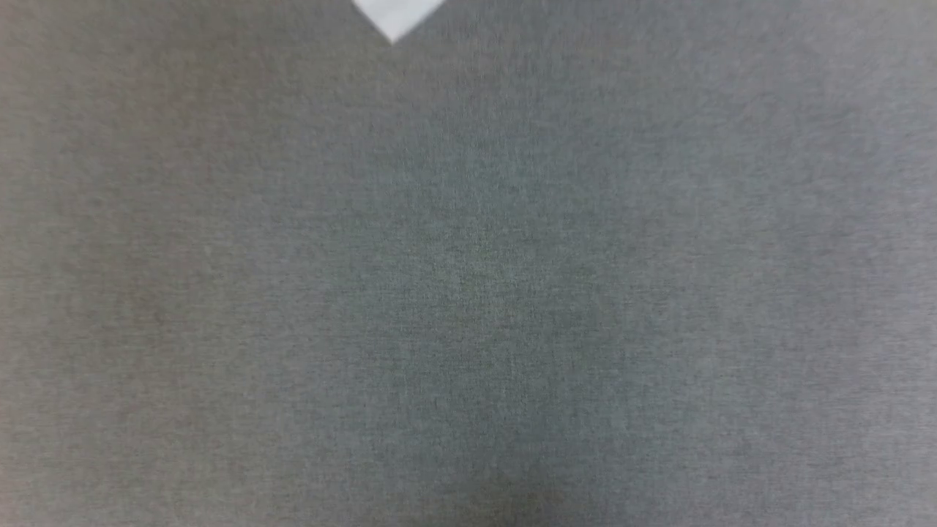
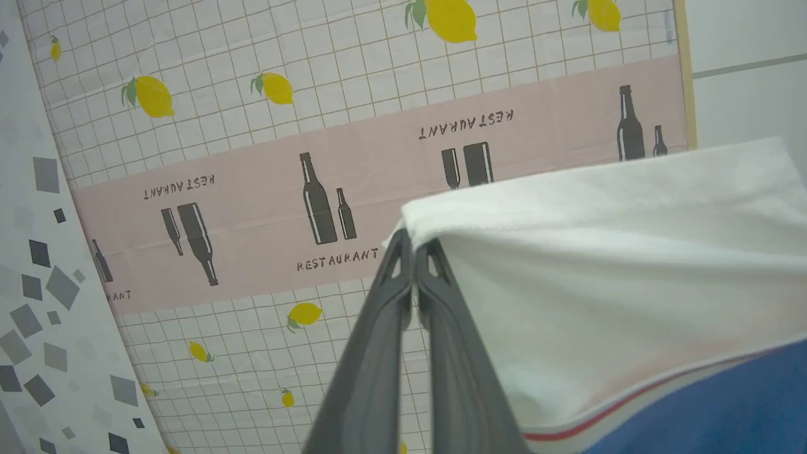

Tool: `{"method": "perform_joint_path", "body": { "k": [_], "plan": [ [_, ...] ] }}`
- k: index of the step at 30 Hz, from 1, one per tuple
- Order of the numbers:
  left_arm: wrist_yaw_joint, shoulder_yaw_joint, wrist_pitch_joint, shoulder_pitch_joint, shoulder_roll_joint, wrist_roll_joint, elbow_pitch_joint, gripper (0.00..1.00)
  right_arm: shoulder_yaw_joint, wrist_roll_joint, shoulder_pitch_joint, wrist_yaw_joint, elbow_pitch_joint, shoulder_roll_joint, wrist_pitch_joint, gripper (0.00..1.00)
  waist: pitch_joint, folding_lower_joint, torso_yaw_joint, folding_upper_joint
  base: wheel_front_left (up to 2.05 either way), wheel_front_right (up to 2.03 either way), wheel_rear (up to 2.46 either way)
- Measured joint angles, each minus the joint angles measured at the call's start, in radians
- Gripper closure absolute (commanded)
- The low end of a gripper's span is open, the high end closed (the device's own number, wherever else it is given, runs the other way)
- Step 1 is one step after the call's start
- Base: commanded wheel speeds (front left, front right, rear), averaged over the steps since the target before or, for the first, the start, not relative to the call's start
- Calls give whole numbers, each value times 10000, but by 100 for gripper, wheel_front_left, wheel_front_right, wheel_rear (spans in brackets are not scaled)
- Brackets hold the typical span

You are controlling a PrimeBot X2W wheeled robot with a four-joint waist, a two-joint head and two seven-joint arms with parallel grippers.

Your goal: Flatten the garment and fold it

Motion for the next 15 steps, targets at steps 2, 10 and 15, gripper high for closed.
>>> {"method": "perform_joint_path", "body": {
  "k": [2,10,15],
  "plan": [
    [0,-13,-240,-93,-8,8,232,100,-42,-188,-93,0,253,104,-173,100,314,-1,-3,0,0,0,0],
    [-96,-2,-1172,127,-274,-188,1377,100,255,-92,147,0,936,107,-627,100,1168,-1,97,0,0,0,0],
    [-318,-71,-1753,1165,-504,-407,2006,100,700,522,1310,0,1197,-50,-917,100,1023,-1,248,0,0,0,0]
  ]
}}
